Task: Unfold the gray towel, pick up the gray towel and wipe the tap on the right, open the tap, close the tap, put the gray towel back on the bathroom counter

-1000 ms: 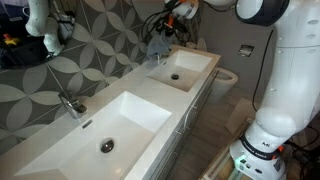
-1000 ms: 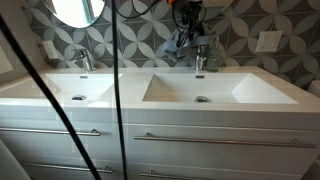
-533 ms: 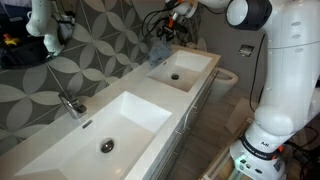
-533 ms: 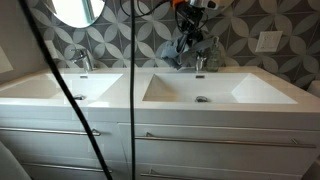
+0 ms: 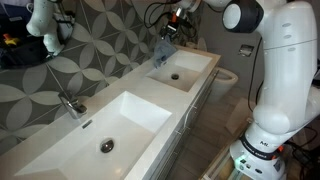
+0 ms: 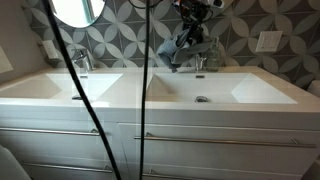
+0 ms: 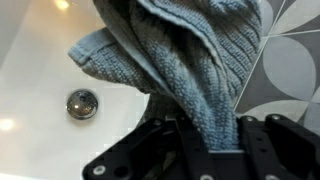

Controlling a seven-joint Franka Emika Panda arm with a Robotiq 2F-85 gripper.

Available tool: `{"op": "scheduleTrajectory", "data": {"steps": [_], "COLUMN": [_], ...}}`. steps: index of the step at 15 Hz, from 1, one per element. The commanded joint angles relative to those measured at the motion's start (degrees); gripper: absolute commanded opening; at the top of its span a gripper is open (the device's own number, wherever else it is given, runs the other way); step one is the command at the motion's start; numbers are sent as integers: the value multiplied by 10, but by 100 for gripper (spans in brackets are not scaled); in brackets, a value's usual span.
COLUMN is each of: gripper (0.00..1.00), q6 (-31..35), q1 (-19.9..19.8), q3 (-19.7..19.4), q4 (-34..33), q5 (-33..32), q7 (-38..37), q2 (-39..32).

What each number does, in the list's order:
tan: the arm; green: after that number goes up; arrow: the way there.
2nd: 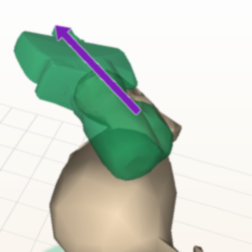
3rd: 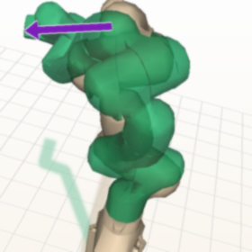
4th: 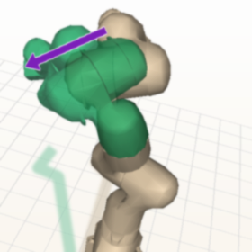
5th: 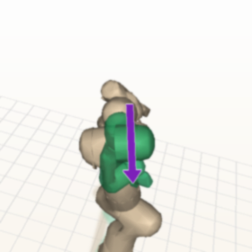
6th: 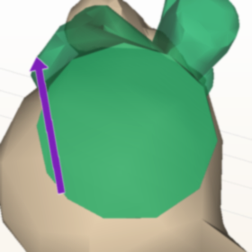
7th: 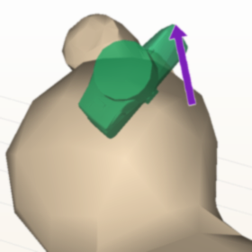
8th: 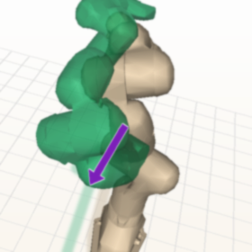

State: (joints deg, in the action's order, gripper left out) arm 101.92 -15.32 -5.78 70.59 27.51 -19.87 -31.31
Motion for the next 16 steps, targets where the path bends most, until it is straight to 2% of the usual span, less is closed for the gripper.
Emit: {"op": "scheduleTrajectory", "data": {"steps": [1, 5, 7, 9, 16], "gripper": [5, 5, 5, 5, 5], "q6": [-39, 33, 86, 136, 246], "q1": [-18, -27, -18, -7, 36], "q3": [6, 20, 14, 3, -29], "q4": [-51, -54, -54, -51, -29], "q5": [19, 96, 103, 83, 5], "q7": [-16, 14, 10, -8, -50], "q2": [-7, 2, 5, 7, -2]}}
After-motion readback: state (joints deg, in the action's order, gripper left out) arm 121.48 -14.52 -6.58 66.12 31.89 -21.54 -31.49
